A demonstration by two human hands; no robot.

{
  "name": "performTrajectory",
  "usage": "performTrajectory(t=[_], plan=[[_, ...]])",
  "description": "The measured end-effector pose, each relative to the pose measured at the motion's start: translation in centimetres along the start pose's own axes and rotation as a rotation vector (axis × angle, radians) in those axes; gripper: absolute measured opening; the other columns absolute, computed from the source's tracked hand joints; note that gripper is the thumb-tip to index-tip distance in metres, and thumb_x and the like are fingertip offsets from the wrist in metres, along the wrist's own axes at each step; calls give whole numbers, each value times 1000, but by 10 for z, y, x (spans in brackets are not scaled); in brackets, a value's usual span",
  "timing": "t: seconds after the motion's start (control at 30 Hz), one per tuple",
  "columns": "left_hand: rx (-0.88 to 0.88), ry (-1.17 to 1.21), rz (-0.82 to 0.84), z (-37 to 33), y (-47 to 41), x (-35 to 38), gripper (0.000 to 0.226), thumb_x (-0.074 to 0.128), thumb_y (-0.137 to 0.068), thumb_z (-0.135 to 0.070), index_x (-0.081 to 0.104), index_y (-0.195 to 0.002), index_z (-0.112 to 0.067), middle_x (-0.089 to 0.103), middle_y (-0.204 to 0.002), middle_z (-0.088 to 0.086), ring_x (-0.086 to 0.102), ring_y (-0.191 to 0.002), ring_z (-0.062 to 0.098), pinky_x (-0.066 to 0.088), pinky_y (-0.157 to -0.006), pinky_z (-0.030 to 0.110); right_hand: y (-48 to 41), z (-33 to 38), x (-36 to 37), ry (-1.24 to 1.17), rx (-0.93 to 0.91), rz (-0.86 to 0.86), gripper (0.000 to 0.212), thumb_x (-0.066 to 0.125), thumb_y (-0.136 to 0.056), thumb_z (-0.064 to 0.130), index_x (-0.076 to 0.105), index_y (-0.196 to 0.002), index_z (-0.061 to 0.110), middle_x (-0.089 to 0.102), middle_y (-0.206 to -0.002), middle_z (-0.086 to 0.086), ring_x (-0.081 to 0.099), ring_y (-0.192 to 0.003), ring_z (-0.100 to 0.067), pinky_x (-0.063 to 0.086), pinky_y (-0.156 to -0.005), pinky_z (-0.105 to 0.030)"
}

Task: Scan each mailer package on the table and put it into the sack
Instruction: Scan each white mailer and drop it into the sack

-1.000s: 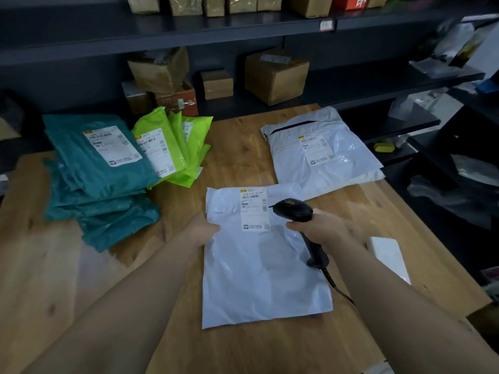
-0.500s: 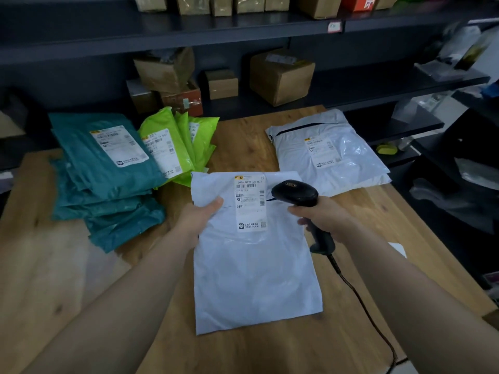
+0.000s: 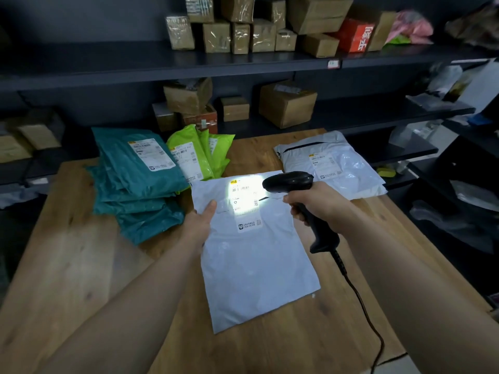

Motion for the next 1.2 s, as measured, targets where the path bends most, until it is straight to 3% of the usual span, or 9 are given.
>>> performTrajectory(t=[0.07, 0.27, 0.57, 0.7, 0.77, 0.9, 1.0, 1.07, 1.2], plan=[[18, 5, 3, 5, -5, -5, 71, 73, -58, -65, 68, -109, -14, 74, -103, 4, 71, -92, 28, 54, -88, 53, 6, 3, 2, 0, -11, -4, 10, 66, -84, 17, 65, -84, 7, 62, -66, -7, 54, -56, -18, 45, -56, -29], [18, -4, -4, -3, 7, -4, 42, 69, -85, -43, 66, -113, -11, 73, -105, 7, 70, -94, 28, 55, -89, 51, 17, 6, -1, -16, -3, -27, 8, 66, -81, 15, 66, -83, 7, 61, -66, -8, 54, -54, -19, 45, -53, -27], [39, -22, -14, -6, 8, -3, 39, 69, -85, -42, 67, -111, -13, 72, -105, 7, 69, -96, 29, 54, -91, 51, 19, 7, -1, -52, -10, -55, 10, 66, -80, 14, 62, -73, 8, 60, -64, -8, 51, -52, -19, 43, -52, -27], [45, -8, -26, -7, 9, -11, 38, 69, -84, -44, 68, -109, -15, 72, -107, 7, 69, -94, 28, 53, -90, 52, 16, 10, -2, -87, -58, -56, 13, 68, -83, 17, 66, -86, 4, 66, -72, -8, 56, -56, -18, 48, -58, -31], [41, 40, -22, -12, 17, -14, 37, 68, -87, -40, 66, -111, -12, 72, -106, 7, 69, -92, 27, 56, -85, 47, 12, 7, -1, -141, -68, -40, 16, 69, -84, 18, 68, -94, 5, 66, -79, -7, 62, -64, -19, 50, -62, -32], [88, 80, -45, -25, 39, -31, 27, 60, -93, -32, 63, -110, -11, 68, -95, 1, 65, -77, 15, 54, -54, 21, -1, -9, 10, -187, -57, 11, 26, 74, -81, 24, 68, -99, 7, 62, -83, -7, 64, -80, -24, 52, -70, -36], [113, 106, -80, -29, 59, -56, 31, 62, -92, -34, 66, -112, -11, 71, -102, 2, 68, -85, 17, 55, -71, 28, -5, -21, 27, -162, -46, 47, 28, 76, -76, 28, 70, -97, 10, 63, -87, -6, 60, -84, -22, 47, -80, -35], [114, 123, -110, -28, 76, -76, 27, 62, -91, -36, 68, -106, -14, 72, -104, 1, 69, -86, 15, 55, -73, 30, -5, -28, 45, -191, -41, 101, 32, 78, -76, 27, 70, -101, 9, 65, -94, -7, 62, -90, -22, 48, -82, -34], [121, 175, -211, -22, 117, -128, 31, 58, -93, -39, 66, -112, -16, 72, -108, 1, 69, -95, 17, 55, -78, 32, 8, -39, 92, -221, -3, 269, 21, 76, -80, 17, 70, -98, 8, 63, -84, -6, 61, -80, -20, 48, -74, -31]])
Point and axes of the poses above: each hand's wrist, its own y-axis away from the middle knuckle, its own x-axis out of the palm, z = x × y, the point moved 8 cm from there along -y, towards the middle knuckle
